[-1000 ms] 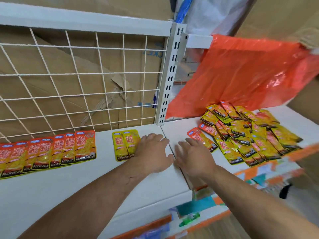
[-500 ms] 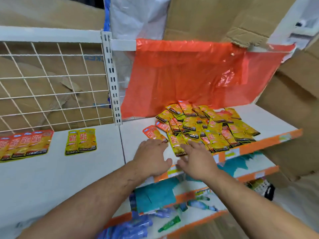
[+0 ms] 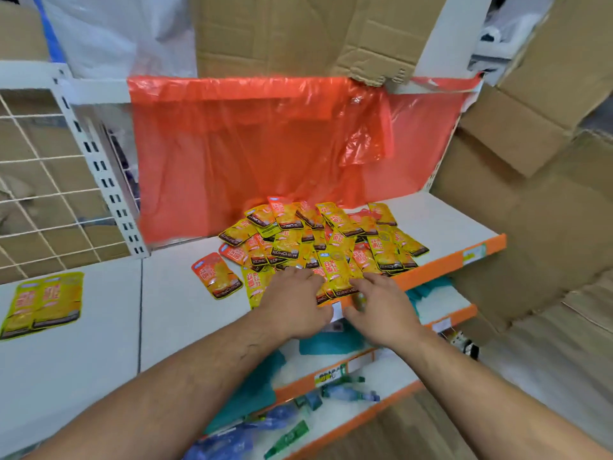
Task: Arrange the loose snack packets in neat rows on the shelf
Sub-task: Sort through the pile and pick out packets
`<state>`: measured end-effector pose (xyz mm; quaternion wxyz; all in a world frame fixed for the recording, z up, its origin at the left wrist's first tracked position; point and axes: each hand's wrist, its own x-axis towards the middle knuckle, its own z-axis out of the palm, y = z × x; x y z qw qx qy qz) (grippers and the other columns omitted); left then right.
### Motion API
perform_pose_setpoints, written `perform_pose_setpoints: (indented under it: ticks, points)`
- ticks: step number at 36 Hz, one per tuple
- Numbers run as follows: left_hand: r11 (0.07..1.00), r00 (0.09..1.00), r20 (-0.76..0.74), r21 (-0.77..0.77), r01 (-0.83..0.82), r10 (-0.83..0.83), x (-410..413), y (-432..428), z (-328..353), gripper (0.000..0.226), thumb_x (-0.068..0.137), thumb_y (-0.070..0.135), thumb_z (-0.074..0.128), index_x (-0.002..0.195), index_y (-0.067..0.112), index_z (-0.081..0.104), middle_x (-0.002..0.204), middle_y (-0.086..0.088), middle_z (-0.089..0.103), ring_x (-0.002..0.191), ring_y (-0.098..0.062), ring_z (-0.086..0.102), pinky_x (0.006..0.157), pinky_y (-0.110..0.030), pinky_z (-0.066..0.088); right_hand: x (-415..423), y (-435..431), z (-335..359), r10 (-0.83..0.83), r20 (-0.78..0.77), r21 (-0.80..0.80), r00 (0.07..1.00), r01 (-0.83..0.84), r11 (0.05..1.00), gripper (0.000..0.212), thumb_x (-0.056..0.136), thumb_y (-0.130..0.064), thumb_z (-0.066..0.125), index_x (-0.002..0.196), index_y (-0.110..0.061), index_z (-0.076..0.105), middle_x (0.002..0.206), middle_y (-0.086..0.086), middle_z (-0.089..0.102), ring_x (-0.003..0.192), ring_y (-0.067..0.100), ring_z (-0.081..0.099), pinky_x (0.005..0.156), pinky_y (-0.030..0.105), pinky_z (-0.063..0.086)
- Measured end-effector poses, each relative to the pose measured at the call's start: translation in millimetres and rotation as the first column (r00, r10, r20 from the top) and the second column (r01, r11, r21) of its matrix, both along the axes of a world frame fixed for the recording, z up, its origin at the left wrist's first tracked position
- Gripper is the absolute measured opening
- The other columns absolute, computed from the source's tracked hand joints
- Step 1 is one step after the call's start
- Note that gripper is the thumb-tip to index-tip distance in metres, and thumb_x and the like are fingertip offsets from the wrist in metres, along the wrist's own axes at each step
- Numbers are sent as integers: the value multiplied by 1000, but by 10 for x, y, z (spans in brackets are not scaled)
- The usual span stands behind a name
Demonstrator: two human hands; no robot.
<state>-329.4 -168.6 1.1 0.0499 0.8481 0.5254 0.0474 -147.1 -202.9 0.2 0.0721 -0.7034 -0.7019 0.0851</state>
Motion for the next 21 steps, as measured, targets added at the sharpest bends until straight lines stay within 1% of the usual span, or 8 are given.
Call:
perform_pose_setpoints:
  ticks: [4,8,10,14,17,21]
  points:
    - [999,999,20,-6,47,-47,270,313,-41,63,87,56,47,142,25,45,146,0,46,134,-25,37,114,-40,28,234,187,8,-44,-10,-7,999,43,999,63,87,-50,58,144,-28,47,153,3,40,140,26,34,113,39,34]
    - [996,995,41,-14,90,-90,544,653,-59,64,86,57,47,142,25,45,143,0,48,133,-26,38,113,-42,29,455,421,28,-102,10,-1,995,102,995,62,87,-47,60,144,-28,48,151,4,42,139,24,35,111,32,32]
    - [994,992,52,-15,112,-111,657,818,-71,64,85,56,47,141,24,46,141,-1,49,133,-26,39,113,-42,30,547,545,38,-138,-1,-3,990,138,990,61,87,-46,60,144,-28,48,151,4,41,140,24,33,111,32,32]
    - [989,988,56,-26,145,-143,827,1089,-98,67,86,54,45,146,24,40,142,0,48,133,-26,38,112,-42,30,681,782,32,-175,-15,-14,984,175,985,59,88,-46,60,143,-27,49,153,3,40,143,23,30,112,35,35]
    - [988,988,50,-33,148,-146,928,1268,-109,61,87,54,44,140,24,47,138,-1,51,129,-26,41,111,-43,33,765,953,-8,-178,-15,-20,984,178,984,58,87,-48,59,141,-26,51,149,4,46,139,24,36,110,36,38]
    - [993,993,47,-33,113,-111,1046,1487,-141,56,88,52,44,134,20,51,134,-2,53,126,-26,43,110,-42,33,873,1182,-26,-160,-18,-15,987,160,987,52,86,-48,58,133,-24,58,134,2,56,126,27,49,102,36,44]
